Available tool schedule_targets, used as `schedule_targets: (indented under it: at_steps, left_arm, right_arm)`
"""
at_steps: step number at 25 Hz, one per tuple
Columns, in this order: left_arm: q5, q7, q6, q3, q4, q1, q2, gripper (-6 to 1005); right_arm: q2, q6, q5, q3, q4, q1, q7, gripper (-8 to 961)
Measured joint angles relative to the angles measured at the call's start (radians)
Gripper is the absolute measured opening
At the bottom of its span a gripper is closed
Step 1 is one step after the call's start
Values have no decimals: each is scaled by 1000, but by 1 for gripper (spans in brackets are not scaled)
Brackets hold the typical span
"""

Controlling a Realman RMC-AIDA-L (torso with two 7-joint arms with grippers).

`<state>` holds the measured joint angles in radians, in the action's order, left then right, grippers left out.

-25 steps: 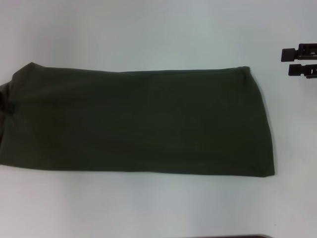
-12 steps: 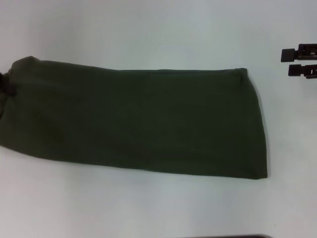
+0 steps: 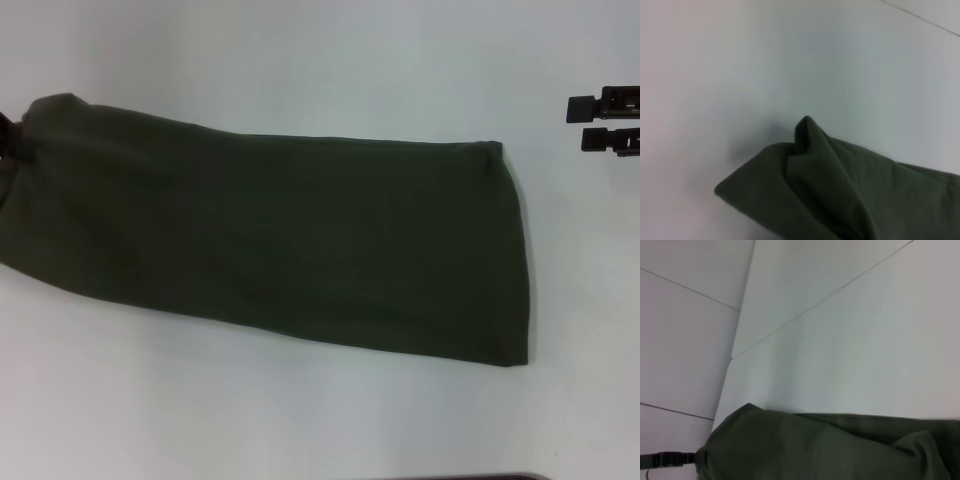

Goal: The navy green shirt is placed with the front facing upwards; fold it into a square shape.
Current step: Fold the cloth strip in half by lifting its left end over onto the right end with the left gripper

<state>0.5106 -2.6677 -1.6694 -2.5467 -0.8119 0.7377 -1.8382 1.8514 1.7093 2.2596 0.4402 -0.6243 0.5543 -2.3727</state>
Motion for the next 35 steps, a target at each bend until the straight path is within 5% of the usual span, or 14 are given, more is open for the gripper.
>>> schedule_targets:
  at_steps: [11, 19, 28, 35]
  left_arm:
    - [5, 12, -62, 1, -1, -11, 8, 39]
    - [16, 26, -118, 12, 3, 9, -37, 40]
    - [123, 36, -211, 13, 1, 38, -51, 39]
    - [142, 38, -230, 13, 3, 70, -89, 40]
  right_arm:
    - [0, 1, 0, 0, 0, 3, 0, 806]
    - [0, -1, 0, 5, 0, 4, 0, 806]
    - [0, 1, 1, 8, 1, 3, 0, 805]
    - [-2, 1, 5, 8, 2, 7, -2, 805]
